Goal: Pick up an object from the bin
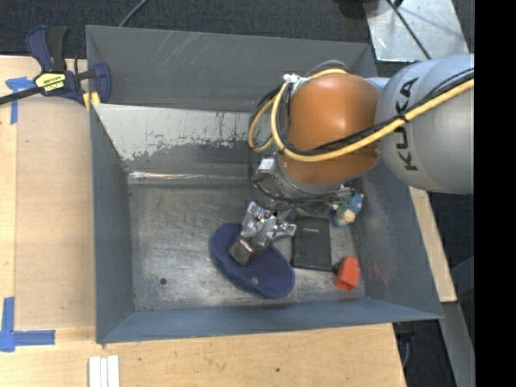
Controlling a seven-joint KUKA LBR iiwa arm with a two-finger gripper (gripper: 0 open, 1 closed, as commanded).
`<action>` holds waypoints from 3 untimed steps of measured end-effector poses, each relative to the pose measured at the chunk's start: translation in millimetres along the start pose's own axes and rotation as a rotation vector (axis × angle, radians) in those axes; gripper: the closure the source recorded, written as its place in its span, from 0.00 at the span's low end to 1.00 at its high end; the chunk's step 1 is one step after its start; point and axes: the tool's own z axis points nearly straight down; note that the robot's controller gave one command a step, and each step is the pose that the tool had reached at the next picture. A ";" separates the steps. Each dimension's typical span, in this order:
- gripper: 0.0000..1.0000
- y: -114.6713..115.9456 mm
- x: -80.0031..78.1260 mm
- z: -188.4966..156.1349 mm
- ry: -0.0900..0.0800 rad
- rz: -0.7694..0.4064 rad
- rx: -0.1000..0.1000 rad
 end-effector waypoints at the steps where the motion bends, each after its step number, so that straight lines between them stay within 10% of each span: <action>1: 1.00 -4.9 -1.5 21.9 -0.006 0.015 0.005; 2: 1.00 -7.8 -11.2 13.4 -0.005 -0.019 0.005; 3: 0.00 -6.6 -11.1 14.6 -0.004 -0.019 0.002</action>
Offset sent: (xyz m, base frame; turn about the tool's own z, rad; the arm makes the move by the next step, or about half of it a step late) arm 0.0014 -0.0013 -0.0260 0.0145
